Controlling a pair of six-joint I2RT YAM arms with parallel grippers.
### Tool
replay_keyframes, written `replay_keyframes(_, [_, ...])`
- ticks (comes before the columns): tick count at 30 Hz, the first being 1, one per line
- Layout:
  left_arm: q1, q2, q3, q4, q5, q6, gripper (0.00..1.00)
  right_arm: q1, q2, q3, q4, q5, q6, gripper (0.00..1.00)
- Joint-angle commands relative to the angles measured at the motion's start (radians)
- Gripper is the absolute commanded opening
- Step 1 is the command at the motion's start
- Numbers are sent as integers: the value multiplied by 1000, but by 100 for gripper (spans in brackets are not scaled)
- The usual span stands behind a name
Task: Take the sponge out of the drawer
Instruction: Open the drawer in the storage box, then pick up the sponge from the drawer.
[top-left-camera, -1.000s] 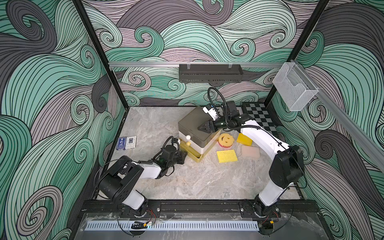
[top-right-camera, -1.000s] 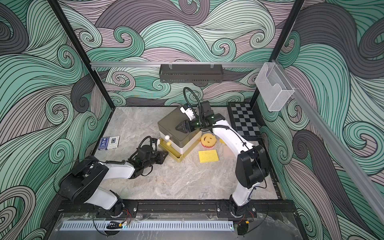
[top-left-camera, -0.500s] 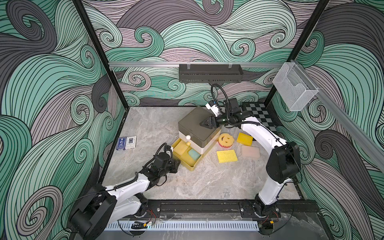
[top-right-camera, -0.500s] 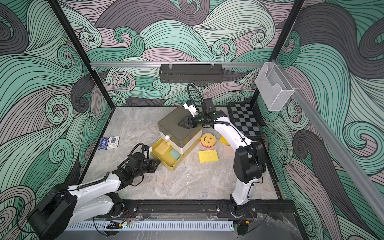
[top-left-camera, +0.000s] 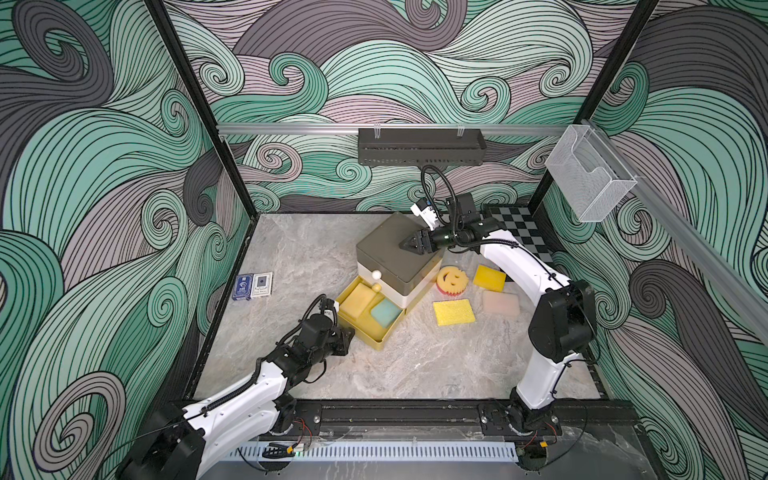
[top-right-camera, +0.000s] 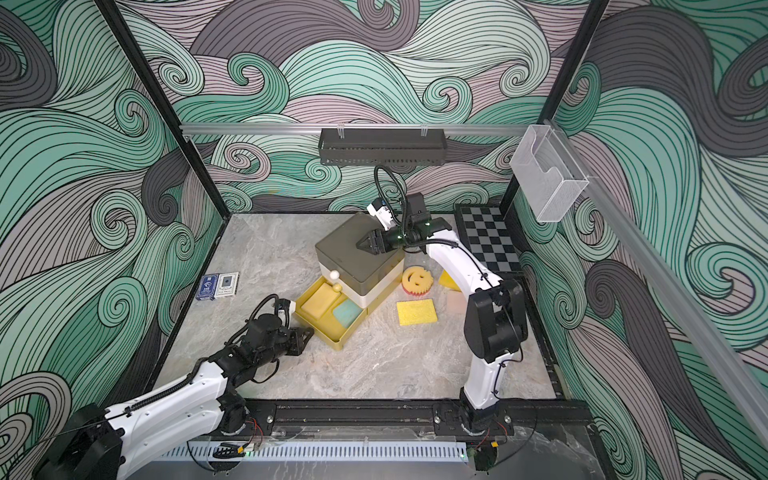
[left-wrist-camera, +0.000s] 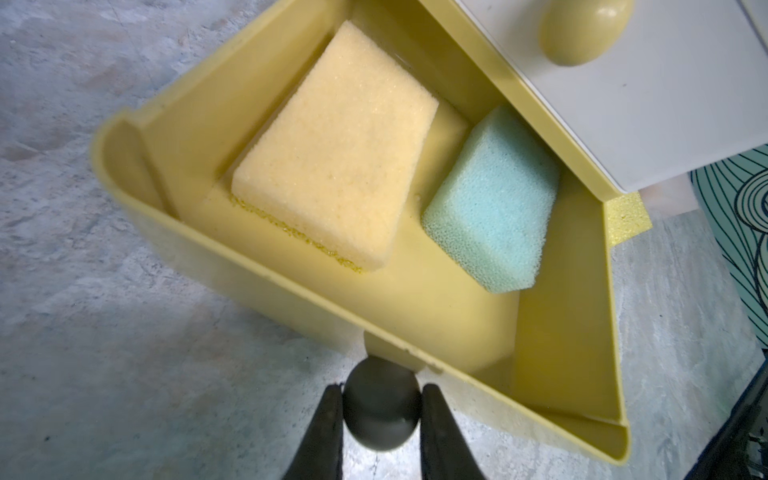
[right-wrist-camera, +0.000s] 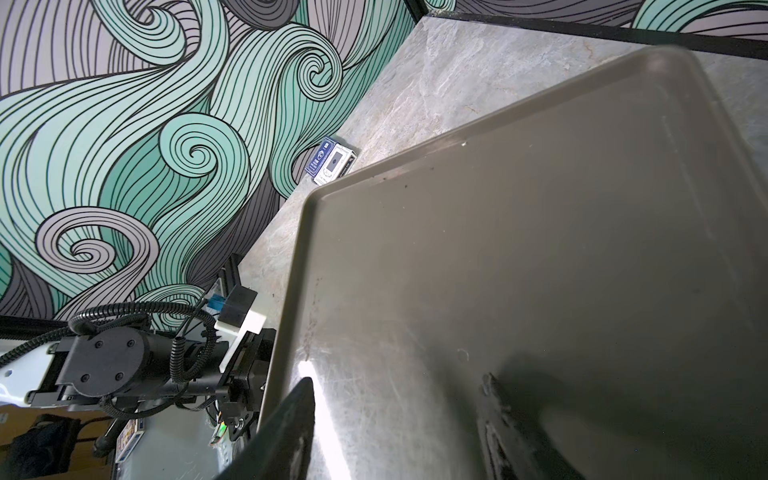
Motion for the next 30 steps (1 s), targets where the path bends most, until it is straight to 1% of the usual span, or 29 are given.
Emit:
replay_keyframes(1, [-5,22,24,14,5,-8,16,-8,-23,39,-116,81,-17,62])
replay_keyframes(5, [-5,24,27,16,13,-7,16,10,-134,50,-129,91,-34,63])
replay_keyframes(8, [-5,25,28,16,15,-7,16,41,-222,2,-157,95,-43,63])
replay_keyframes(11, [-5,25,26,19,19,-8,16,113,-351,-101,-171,156,-66,63])
replay_keyframes(13, [-5,27,29,16,20,-8,16,169,-431,-182,-174,161,-59,63])
replay_keyframes(16, [-5,34,33,22,27,-5,16,283,-482,-295,-168,182,-32,63])
replay_keyframes(19, [-5,56,41,31,38,2,16,382,-449,-390,-126,211,21,62])
replay_keyframes(22, [-6,71,45,41,48,5,16,448,-355,-411,-92,239,71,61])
replay_keyframes(25, [-7,69,46,39,50,6,16,497,-262,-363,-85,296,82,60])
replay_keyframes(29, [-7,64,46,36,56,8,16,509,-139,-266,-84,329,93,61])
replay_keyframes(30, [-7,65,45,38,54,7,16,515,-102,-240,-96,356,87,61])
